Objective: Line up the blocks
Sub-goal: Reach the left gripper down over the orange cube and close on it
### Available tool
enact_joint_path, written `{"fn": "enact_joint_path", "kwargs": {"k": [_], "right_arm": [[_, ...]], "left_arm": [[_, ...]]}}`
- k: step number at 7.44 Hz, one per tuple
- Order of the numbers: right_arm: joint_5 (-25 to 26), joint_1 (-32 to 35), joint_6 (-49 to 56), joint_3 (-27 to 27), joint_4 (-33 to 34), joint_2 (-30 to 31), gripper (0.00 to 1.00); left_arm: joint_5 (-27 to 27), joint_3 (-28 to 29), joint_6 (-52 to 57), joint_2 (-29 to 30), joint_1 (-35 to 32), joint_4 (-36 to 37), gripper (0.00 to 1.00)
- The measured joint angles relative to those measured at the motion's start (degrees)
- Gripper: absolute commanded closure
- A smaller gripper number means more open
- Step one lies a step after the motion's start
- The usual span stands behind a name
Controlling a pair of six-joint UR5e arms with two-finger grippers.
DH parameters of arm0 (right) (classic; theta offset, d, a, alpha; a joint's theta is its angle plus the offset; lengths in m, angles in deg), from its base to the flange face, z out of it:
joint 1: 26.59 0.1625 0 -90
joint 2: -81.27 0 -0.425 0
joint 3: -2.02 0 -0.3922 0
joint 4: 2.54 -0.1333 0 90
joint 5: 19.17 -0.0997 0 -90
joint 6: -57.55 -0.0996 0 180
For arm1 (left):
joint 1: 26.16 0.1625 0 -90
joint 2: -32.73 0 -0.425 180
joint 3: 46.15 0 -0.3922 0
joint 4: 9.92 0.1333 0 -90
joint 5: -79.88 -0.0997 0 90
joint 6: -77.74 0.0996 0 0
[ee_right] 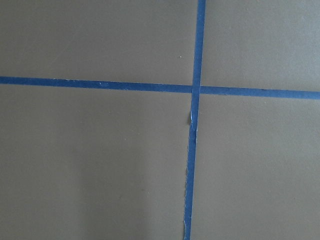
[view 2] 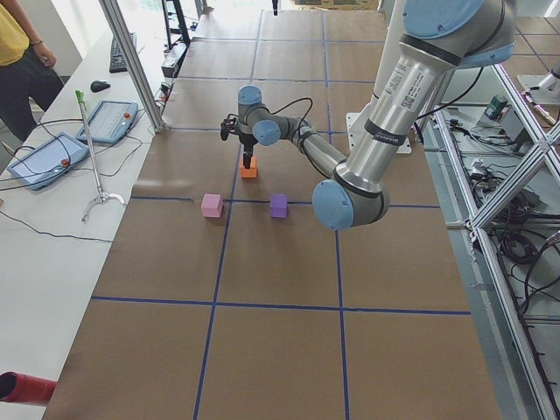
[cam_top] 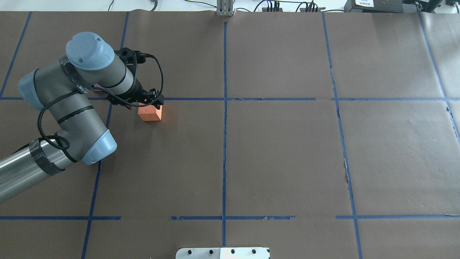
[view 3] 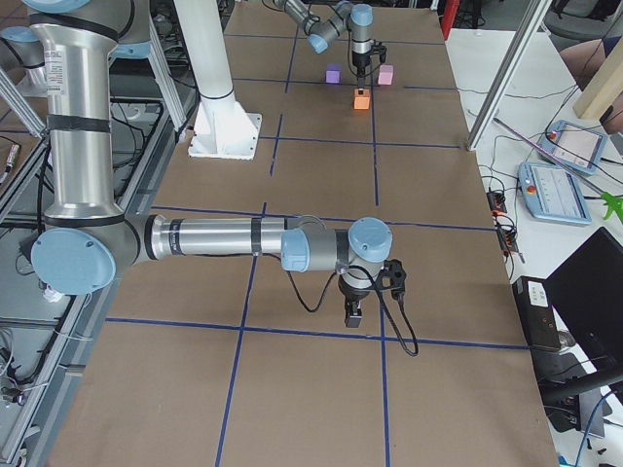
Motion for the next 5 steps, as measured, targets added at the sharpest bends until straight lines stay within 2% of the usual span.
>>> {"fn": "enact_joint_path", "kwargs": {"k": [5], "right_arm": [[-0.01, 0.00, 0.00, 0.00, 0.00, 0.00, 0.00]], "left_arm": [[0.03, 4.22, -0.43, 1.75, 0.49, -1.62, 0.00]]}}
